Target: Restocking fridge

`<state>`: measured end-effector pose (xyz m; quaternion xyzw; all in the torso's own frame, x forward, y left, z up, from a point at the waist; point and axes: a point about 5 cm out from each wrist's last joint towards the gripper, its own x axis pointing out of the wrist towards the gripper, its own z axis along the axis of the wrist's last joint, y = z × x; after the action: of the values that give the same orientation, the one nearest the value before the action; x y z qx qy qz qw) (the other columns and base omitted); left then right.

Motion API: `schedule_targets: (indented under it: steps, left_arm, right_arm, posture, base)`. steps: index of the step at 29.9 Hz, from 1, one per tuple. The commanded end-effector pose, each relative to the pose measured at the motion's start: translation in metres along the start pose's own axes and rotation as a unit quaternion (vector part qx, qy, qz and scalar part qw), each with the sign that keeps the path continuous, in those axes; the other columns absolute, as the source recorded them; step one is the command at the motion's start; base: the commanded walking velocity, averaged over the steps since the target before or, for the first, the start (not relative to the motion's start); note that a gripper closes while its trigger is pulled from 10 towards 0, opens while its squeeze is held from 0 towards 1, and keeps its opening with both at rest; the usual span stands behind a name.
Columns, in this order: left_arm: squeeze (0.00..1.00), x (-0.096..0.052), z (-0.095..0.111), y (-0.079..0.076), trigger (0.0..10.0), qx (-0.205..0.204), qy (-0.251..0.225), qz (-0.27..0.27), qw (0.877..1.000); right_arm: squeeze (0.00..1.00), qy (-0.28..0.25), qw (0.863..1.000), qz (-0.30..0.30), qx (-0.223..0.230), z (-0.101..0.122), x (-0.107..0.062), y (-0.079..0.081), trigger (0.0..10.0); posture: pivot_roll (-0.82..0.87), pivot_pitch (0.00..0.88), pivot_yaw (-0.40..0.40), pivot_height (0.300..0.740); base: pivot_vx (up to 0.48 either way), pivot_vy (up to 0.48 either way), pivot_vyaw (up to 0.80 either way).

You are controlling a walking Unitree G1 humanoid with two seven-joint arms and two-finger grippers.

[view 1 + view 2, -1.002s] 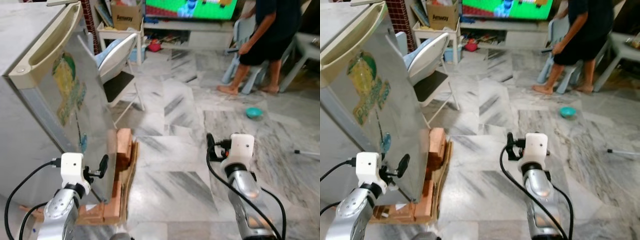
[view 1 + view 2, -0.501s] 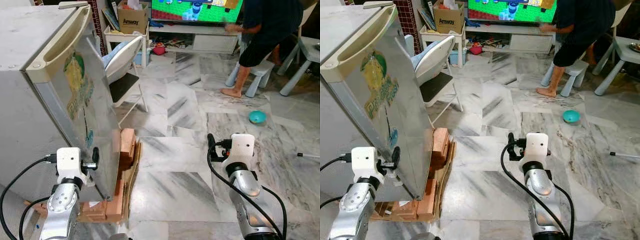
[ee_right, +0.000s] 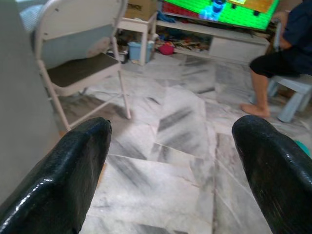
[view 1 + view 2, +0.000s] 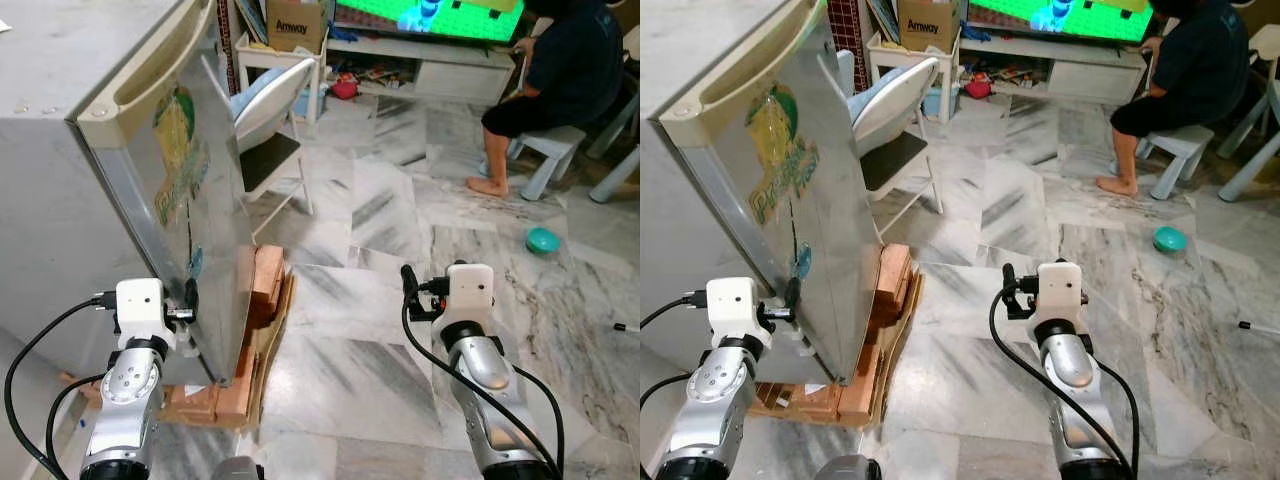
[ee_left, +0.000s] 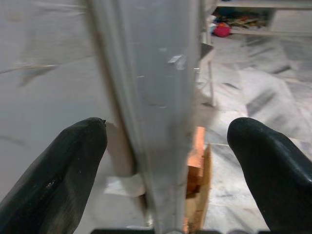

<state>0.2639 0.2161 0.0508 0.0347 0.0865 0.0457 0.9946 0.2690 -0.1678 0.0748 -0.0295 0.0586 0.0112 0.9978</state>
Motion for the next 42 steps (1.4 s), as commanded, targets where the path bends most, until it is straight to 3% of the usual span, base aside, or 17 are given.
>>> schedule_targets:
  steps: [1, 5, 11, 18, 23, 24, 25, 26, 27, 28, 29, 31, 32, 34, 36, 38, 42]
  left_arm:
    - [0.0, 0.004, 0.001, -0.005, 10.0, -0.008, -0.002, -0.028, 1.0]
    - [0.0, 0.01, 0.006, -0.011, 10.0, 0.008, -0.009, -0.07, 0.997]
    - [0.0, 0.017, 0.01, -0.011, 10.0, 0.033, -0.013, -0.073, 0.997]
    - [0.0, 0.044, 0.031, -0.001, 10.0, 0.061, -0.02, -0.086, 0.994]
    - [0.0, 0.052, 0.047, -0.027, 10.0, 0.03, -0.034, -0.143, 0.989]
    - [0.0, 0.052, 0.048, -0.048, 10.0, 0.048, -0.039, -0.183, 0.981]
    - [0.0, 0.052, 0.048, -0.048, 10.0, 0.048, -0.039, -0.183, 0.981]
    - [0.0, 0.05, 0.049, -0.069, 10.0, 0.056, -0.044, -0.225, 0.972]
    - [0.0, 0.05, 0.049, -0.069, 10.0, 0.056, -0.044, -0.225, 0.972]
    - [0.0, 0.047, 0.057, -0.101, 10.0, 0.063, -0.059, -0.283, 0.955]
    - [0.0, 0.047, 0.057, -0.101, 10.0, 0.063, -0.059, -0.283, 0.955]
    - [0.0, 0.035, 0.083, -0.163, 10.0, 0.051, -0.099, -0.393, 0.913]
    - [0.0, 0.035, 0.083, -0.163, 10.0, 0.051, -0.099, -0.393, 0.913]
    - [0.0, 0.025, 0.098, -0.189, 10.0, 0.06, -0.128, -0.447, 0.883]
    - [0.0, 0.028, 0.096, -0.185, 10.0, 0.082, -0.13, -0.446, 0.882]
    - [0.0, 0.043, 0.083, -0.152, 10.0, 0.074, -0.094, -0.401, 0.908]
    - [0.0, 0.047, 0.076, -0.127, 10.0, 0.071, -0.083, -0.371, 0.922]
  right_arm:
    - [0.0, 0.004, 1.0, -0.012, 0.002, -0.002, -0.001, -0.005, 10.0]
    - [0.0, 0.014, 1.0, -0.007, -0.001, -0.006, -0.002, -0.004, 10.0]
    - [0.0, 0.03, 0.999, -0.005, -0.01, -0.012, -0.003, -0.004, 10.0]
    - [0.0, 0.061, 0.998, 0.006, -0.015, -0.023, -0.006, -0.006, 10.0]
    - [0.0, 0.105, 0.993, 0.028, -0.047, -0.036, -0.009, -0.005, 10.0]
    - [0.0, 0.142, 0.984, 0.053, -0.094, -0.048, -0.013, -0.005, 10.0]
    - [0.0, 0.142, 0.984, 0.053, -0.094, -0.048, -0.013, -0.005, 10.0]
    - [0.0, 0.169, 0.977, 0.068, -0.113, -0.057, -0.019, -0.006, 10.0]
    - [0.0, 0.169, 0.977, 0.068, -0.113, -0.057, -0.019, -0.006, 10.0]
    - [0.0, 0.189, 0.972, 0.081, -0.116, -0.063, -0.023, -0.009, 10.0]
    - [0.0, 0.189, 0.972, 0.081, -0.116, -0.063, -0.023, -0.009, 10.0]
    - [0.0, 0.206, 0.967, 0.099, -0.112, -0.067, -0.027, -0.012, 10.0]
    - [0.0, 0.206, 0.967, 0.099, -0.112, -0.067, -0.027, -0.012, 10.0]
    - [0.0, 0.207, 0.966, 0.106, -0.115, -0.068, -0.028, -0.01, 10.0]
    - [0.0, 0.204, 0.966, 0.108, -0.119, -0.068, -0.028, -0.008, 10.0]
    - [0.0, 0.199, 0.967, 0.108, -0.118, -0.067, -0.03, -0.007, 10.0]
    - [0.0, 0.192, 0.969, 0.103, -0.116, -0.065, -0.032, -0.008, 10.0]
  posture:
    - [0.02, 0.014, -0.039, 0.74]
    - [0.02, 0.015, -0.042, 0.74]
    - [0.02, 0.014, -0.042, 0.74]
    - [0.01, 0.015, -0.056, 0.74]
    - [0.02, 0.017, -0.066, 0.74]
    - [0.04, 0.01, -0.078, 0.74]
    - [0.04, 0.01, -0.078, 0.74]
    - [0.04, 0.009, -0.08, 0.74]
    - [0.04, 0.009, -0.08, 0.74]
    - [0.04, 0.005, -0.083, 0.74]
    - [0.04, 0.005, -0.083, 0.74]
    - [0.03, 0.0, -0.081, 0.74]
    - [0.03, 0.0, -0.081, 0.74]
    - [0.03, 0.0, -0.077, 0.74]
    - [0.02, 0.0, -0.071, 0.74]
    - [0.02, 0.0, -0.06, 0.74]
    - [0.02, 0.003, -0.049, 0.74]
  base:
    - [0.0, 0.0, 0.0]
    - [0.0, 0.0, 0.0]
    - [0.0, 0.0, 0.0]
    - [0.0, 0.0, 0.0]
    - [0.0, 0.0, 0.0]
    - [0.0, 0.0, 0.0]
    - [0.0, 0.0, 0.0]
    - [0.0, 0.0, 0.0]
    - [0.0, 0.0, 0.0]
    - [0.0, 0.0, 0.0]
    - [0.0, 0.0, 0.0]
    - [0.0, 0.0, 0.0]
    - [0.0, 0.0, 0.0]
    - [0.0, 0.0, 0.0]
    - [0.0, 0.0, 0.0]
    - [0.0, 0.0, 0.0]
    - [0.0, 0.0, 0.0]
